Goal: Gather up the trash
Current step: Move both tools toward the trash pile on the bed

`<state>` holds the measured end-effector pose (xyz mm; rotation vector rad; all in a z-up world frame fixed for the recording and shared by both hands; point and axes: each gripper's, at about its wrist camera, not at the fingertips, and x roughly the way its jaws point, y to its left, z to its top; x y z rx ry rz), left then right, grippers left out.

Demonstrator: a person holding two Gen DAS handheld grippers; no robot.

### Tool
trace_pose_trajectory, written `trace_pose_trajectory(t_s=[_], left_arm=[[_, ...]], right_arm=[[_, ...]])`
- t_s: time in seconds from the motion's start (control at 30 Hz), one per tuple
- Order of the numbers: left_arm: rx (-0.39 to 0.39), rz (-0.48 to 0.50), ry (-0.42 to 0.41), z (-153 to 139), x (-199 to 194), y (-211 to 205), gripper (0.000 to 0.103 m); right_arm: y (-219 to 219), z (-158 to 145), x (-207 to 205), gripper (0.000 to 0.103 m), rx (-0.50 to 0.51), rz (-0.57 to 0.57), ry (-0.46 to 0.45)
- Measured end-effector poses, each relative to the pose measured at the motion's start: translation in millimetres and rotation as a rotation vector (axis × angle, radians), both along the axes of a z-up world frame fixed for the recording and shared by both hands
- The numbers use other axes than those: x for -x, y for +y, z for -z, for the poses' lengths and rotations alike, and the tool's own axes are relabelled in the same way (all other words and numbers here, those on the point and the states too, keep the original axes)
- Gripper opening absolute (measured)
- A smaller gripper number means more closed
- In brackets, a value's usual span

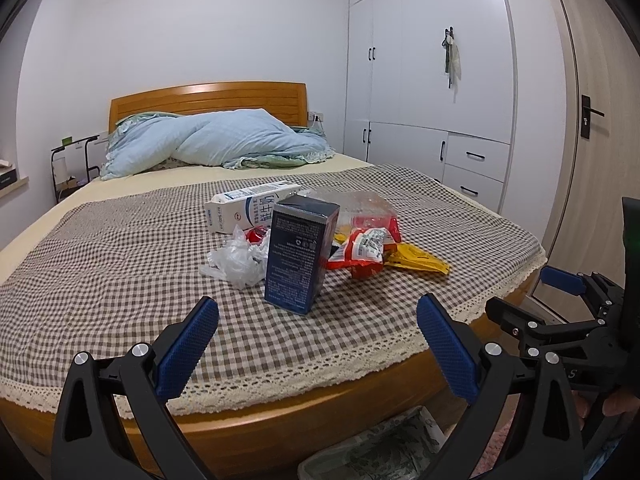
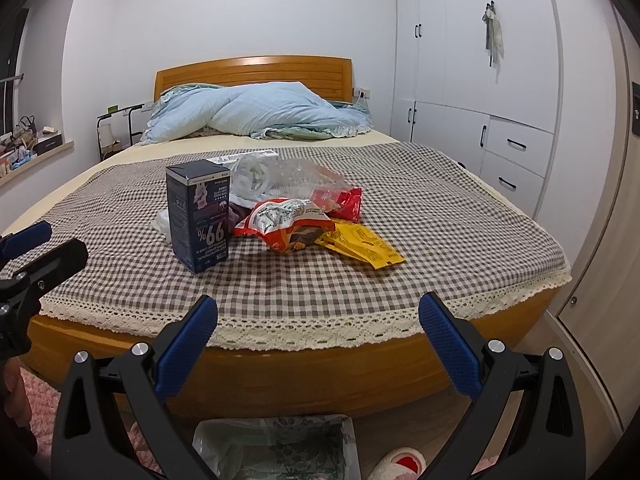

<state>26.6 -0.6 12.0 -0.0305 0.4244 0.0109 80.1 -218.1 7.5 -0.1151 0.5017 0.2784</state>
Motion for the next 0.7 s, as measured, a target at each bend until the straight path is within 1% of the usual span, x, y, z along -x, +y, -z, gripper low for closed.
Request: trace_pose_trajectory(t_s=[0.23, 0.53, 0.7], left_arm=[[-0.010, -0.007, 0.002, -2.0, -17.0, 3.4, 0.096], [0.014, -0.020, 0.018, -5.4, -40.2, 13.5, 0.096], [0.000, -0.030, 0.018, -8.4, -53.5, 18.2, 0.096]], right_arm=[[7.0, -2.9, -14.8, 0.097, 0.000, -0.008, -0.009], [15.1, -6.5, -36.1, 0.097, -0.003, -0.010, -0.026], [18.8, -9.4, -48.6, 0.097, 0.000, -0.007, -0.041]])
